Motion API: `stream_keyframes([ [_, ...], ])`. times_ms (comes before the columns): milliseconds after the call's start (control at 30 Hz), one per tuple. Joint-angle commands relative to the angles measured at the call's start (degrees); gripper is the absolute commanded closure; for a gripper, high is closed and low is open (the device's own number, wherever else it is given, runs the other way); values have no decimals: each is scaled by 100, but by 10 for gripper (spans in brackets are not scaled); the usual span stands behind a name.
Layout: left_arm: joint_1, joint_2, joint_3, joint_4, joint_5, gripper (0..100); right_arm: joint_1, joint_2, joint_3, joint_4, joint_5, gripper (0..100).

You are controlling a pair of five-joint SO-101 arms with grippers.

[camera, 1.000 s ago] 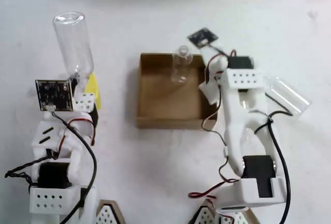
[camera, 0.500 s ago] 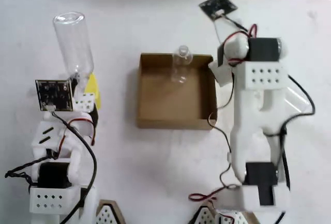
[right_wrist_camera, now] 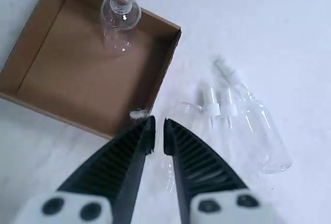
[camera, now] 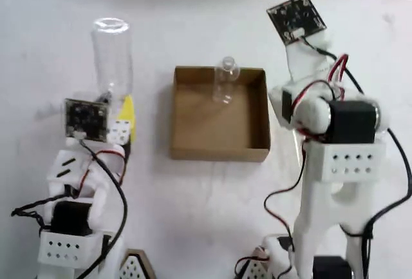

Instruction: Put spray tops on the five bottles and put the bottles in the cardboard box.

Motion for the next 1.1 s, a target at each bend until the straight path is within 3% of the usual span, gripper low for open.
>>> stream_keyframes([
  [0, 453, -75, -79, 114, -475, 978, -48, -708, 255, -453, -88, 982],
  [133, 945, -75, -132, 316, -870, 978, -374, -1657, 343, -1059, -97, 982],
  [400, 1481, -75, -624, 1204, -1055, 978, -2782, -2589, 624, -2290, -88, 982],
  [567, 1648, -75, -615, 1240, -1064, 978, -3556, -2580, 1301, -3152, -88, 982],
  [900, 1974, -75, -642, 1363, -1240, 978, -3635, -2580, 2980, -4259, -79, 982],
  [1067, 1974, -75, -642, 1363, -1240, 978, -2976, -2580, 3640, -4813, -88, 982],
])
